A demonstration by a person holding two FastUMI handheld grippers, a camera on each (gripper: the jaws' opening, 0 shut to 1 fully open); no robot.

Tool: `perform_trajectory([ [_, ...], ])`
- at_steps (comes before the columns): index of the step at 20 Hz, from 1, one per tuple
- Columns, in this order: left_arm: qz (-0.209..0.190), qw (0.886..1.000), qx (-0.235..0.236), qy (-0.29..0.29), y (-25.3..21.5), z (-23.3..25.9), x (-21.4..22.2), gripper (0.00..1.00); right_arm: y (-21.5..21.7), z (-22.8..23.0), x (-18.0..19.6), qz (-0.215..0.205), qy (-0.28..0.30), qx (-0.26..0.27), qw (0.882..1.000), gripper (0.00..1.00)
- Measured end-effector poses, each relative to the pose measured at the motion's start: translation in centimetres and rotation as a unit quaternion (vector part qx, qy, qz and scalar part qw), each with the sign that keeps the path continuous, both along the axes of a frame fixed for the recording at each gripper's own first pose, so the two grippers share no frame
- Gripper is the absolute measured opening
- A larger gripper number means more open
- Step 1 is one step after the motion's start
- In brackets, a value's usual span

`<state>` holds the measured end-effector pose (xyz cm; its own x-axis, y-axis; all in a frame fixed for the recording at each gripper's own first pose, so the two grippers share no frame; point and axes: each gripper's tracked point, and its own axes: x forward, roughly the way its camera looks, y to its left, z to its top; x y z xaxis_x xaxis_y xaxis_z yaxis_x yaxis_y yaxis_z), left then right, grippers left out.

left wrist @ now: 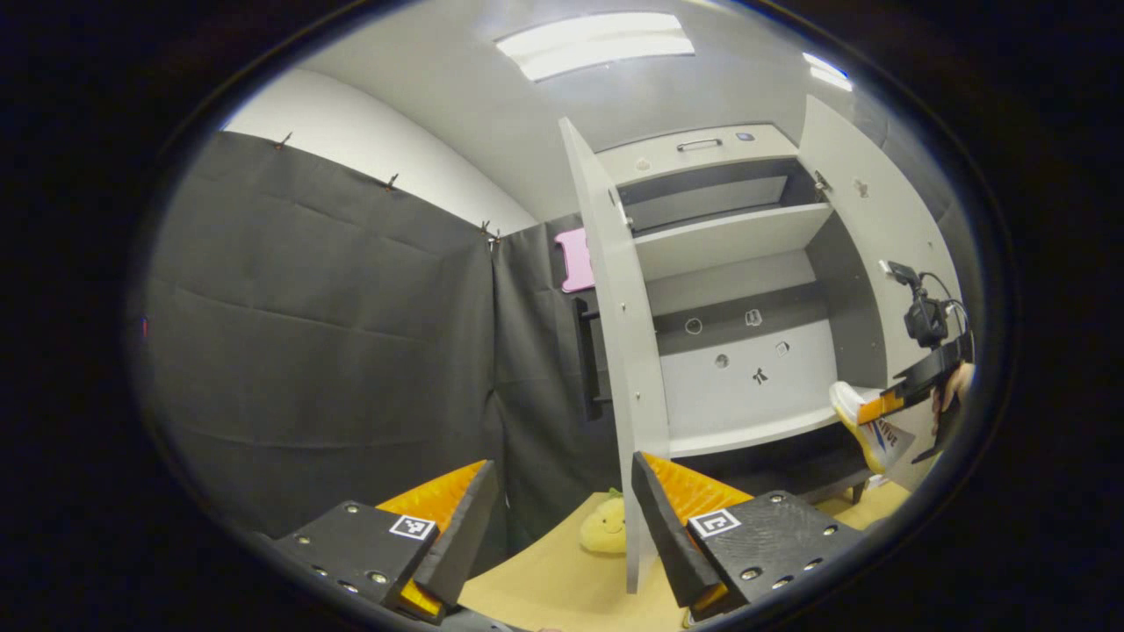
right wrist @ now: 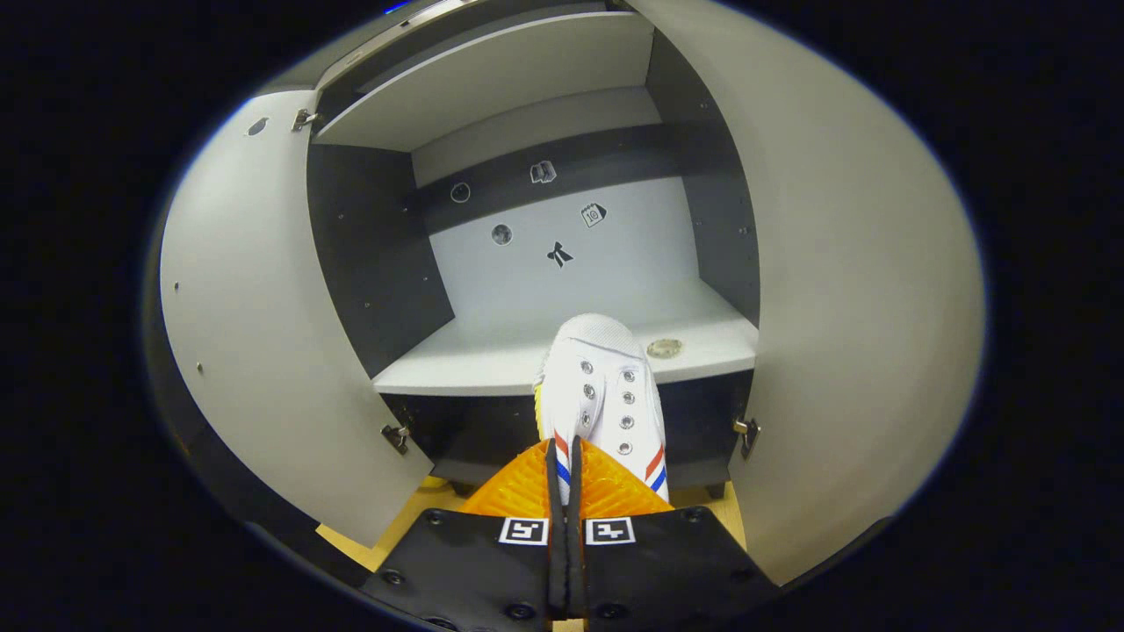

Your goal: Grab one shoe with the right hand and put it into the shoe cabinet, grab the other shoe with the left hand and put it into the shoe cabinet; then close the right door with the right hand and the left door with the left hand.

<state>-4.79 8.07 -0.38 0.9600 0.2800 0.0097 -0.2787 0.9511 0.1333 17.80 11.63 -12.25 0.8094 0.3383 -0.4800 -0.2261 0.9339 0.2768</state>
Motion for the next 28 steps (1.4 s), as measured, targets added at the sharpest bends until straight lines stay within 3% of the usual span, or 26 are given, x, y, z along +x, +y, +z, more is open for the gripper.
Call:
perform_trajectory([
  [14,0.037,0.999,0.006,0.002,1.4,0.0,-1.5,0.89,0.4,4.7,14.0,-0.045,-0.051,-0.006,0.998,0.01],
  [21,0.045,0.999,0.01,0.007,1.3,0.0,-2.5,0.89,0.1,2.9,20.1,-0.08,-0.021,-0.026,0.996,0.01],
  [28,0.038,0.999,0.017,0.01,0.2,-0.1,-2.5,0.89,0.3,-0.9,22.3,-0.096,0.029,-0.047,0.994,0.02],
])
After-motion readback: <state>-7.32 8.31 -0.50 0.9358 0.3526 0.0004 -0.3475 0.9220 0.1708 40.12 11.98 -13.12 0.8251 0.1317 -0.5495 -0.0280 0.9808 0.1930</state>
